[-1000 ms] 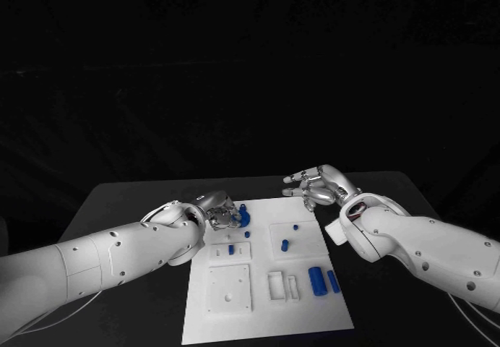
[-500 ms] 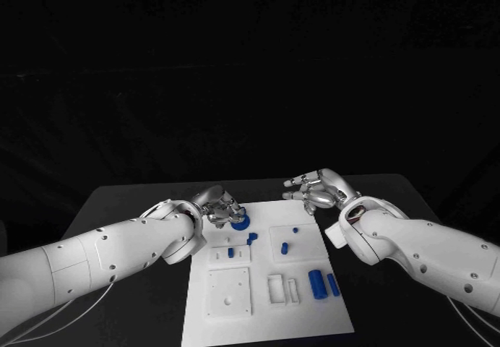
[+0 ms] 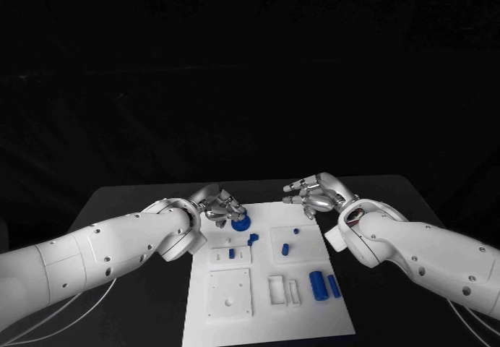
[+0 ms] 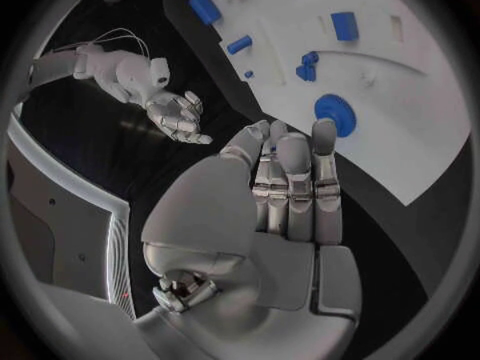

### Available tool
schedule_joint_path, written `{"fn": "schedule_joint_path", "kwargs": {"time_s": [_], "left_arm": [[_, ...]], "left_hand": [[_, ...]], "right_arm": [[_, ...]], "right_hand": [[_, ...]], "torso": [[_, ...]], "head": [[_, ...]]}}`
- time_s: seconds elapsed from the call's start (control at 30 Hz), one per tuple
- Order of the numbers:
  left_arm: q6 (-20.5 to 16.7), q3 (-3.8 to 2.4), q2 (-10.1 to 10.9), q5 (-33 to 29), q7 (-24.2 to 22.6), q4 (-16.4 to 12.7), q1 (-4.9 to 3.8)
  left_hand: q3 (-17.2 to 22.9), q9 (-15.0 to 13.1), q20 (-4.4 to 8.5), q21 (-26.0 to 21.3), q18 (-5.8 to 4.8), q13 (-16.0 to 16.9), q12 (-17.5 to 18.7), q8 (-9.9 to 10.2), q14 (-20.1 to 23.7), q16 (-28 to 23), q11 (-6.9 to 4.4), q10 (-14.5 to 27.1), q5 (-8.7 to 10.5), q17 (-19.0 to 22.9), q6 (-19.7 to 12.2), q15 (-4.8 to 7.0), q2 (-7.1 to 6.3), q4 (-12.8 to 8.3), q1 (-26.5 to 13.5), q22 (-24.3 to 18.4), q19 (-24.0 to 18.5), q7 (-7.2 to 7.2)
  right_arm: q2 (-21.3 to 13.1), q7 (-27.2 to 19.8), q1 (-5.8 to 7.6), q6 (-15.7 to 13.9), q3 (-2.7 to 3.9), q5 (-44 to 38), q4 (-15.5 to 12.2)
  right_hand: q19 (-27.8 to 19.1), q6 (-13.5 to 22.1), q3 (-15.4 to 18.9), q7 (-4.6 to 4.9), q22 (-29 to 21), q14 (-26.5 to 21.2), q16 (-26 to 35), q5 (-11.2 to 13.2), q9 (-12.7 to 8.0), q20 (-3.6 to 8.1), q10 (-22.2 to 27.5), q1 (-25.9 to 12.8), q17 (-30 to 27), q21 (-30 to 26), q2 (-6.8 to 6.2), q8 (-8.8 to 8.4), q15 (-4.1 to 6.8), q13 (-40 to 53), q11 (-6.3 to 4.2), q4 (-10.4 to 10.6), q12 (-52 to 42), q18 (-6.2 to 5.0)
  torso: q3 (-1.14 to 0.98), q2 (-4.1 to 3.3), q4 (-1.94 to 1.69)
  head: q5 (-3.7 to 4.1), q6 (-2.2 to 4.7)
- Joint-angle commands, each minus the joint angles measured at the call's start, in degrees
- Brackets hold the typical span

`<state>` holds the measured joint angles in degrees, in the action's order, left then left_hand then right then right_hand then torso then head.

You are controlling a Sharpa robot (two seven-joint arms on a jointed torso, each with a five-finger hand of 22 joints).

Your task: Assemble the parts on the task board

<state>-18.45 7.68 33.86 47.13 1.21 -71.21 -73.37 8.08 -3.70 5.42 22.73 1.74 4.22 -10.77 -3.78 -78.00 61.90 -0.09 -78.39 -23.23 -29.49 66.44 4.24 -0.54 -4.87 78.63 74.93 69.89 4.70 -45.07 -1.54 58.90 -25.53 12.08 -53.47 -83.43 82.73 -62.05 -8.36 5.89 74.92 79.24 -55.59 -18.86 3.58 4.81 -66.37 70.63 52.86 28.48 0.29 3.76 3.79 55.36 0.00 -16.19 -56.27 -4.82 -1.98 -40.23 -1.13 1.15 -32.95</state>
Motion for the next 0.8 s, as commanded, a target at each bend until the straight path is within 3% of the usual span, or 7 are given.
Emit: {"fn": "schedule_joint_path", "kwargs": {"time_s": [0.03,0.17,0.23,0.43,0.6,0.8], "left_arm": [[1.3,-0.07,-0.3,2.4,-1.2,0.1,-0.11],[0.8,-0.06,-0.3,3.6,-1.2,0.2,-0.13],[0.3,-0.05,-0.3,4.0,-1.1,0.2,-0.14],[-2.2,-0.04,0.3,2.4,-1.6,0.0,-0.19],[-4.4,-0.02,0.9,0.0,-2.5,-0.2,-0.28],[-6.6,0.0,1.6,-2.4,-3.6,-1.0,-0.44]], "left_hand": [[0.0,0.0,-0.04,0.2,1.01,-0.1,0.2,0.1,0.4,-0.2,0.04,0.4,-0.1,0.2,0.8,-0.05,-0.49,-0.7,0.7,1.2,-0.5,0.14],[-0.2,0.1,-0.09,0.2,1.0,-0.2,0.4,0.2,0.4,-0.5,0.09,0.5,0.7,0.3,-0.1,-0.09,-0.78,-0.8,0.3,1.1,-0.6,0.34],[-0.4,0.1,-0.12,0.1,0.99,-0.2,0.4,0.2,0.3,-0.7,0.11,0.5,1.78,0.4,-0.7,-0.11,-0.95,-0.7,0.1,1.1,-0.6,0.43],[-0.4,0.1,-0.22,-0.6,0.94,-0.2,0.8,0.2,0.8,-2.0,0.21,0.5,1.84,1.1,-1.1,-0.21,-1.27,-0.8,0.2,0.8,-0.9,0.6],[-0.1,0.1,-0.24,-1.8,0.91,-0.2,1.2,0.2,0.1,-3.7,0.28,0.6,1.6,1.7,-1.2,-0.22,-1.44,-1.0,0.2,0.8,-0.6,0.67],[0.1,0.1,-0.25,-2.3,0.9,-0.2,1.4,0.2,0.0,-4.1,0.32,0.6,1.49,1.7,-1.3,-0.23,-1.49,-1.0,0.1,0.9,-0.4,0.7]], "right_arm": [[0.7,4.5,-0.06,4.4,0.0,-9.4,0.1],[1.7,6.5,-0.04,7.1,-0.01,-15.9,0.4],[2.7,7.6,0.08,9.2,-0.01,-21.0,0.8],[6.6,9.4,1.47,15.9,-0.33,-35.8,3.2],[9.8,8.9,3.16,18.8,-1.79,-43.9,5.9],[13.2,6.7,5.04,21.0,-4.58,-50.2,9.2]], "right_hand": [[0.2,-0.8,-1.9,-0.14,3.0,0.5,-0.5,0.1,0.0,0.23,-0.6,0.3,0.3,0.8,-0.58,-0.27,0.27,0.5,-0.33,0.0,-0.5,-0.87],[0.6,-2.2,-3.4,-0.58,3.4,1.0,-1.8,0.6,0.0,0.42,-1.9,-0.3,1.5,3.3,-1.07,-0.28,0.46,2.0,-0.61,0.1,-2.1,-0.62],[0.6,-2.8,-4.0,-0.81,3.5,1.2,-2.2,1.0,0.0,0.52,-2.3,-0.3,2.1,4.2,-1.29,-0.24,0.57,2.6,-0.74,0.1,-2.6,-0.51],[0.6,-3.9,-6.0,-1.09,3.8,1.4,-2.9,4.9,0.0,0.7,-2.8,0.3,3.0,6.0,-1.98,-0.25,0.71,3.3,-0.89,0.1,-3.0,-0.15],[0.2,-4.2,-9.1,-1.03,3.8,1.4,-2.7,6.6,0.0,0.8,-2.9,1.2,3.1,6.6,-2.84,-0.24,0.71,3.6,-0.79,0.1,-2.9,0.11],[-0.3,-4.0,-13.6,-1.58,3.8,1.5,-2.6,8.0,0.0,0.79,-2.9,2.0,3.2,7.3,-3.66,-0.24,0.8,3.8,-1.31,0.0,-2.8,0.11]], "torso": [[0.06,0.01,-0.02],[-0.04,0.01,-0.1],[0.02,0.01,-0.11],[0.1,-0.05,-0.13],[0.19,-0.14,-0.29],[0.4,-0.26,-0.71]], "head": [[-0.12,0.04],[-0.08,0.05],[-0.2,0.1],[-0.59,0.03],[-0.86,0.02],[-1.09,-0.2]]}}
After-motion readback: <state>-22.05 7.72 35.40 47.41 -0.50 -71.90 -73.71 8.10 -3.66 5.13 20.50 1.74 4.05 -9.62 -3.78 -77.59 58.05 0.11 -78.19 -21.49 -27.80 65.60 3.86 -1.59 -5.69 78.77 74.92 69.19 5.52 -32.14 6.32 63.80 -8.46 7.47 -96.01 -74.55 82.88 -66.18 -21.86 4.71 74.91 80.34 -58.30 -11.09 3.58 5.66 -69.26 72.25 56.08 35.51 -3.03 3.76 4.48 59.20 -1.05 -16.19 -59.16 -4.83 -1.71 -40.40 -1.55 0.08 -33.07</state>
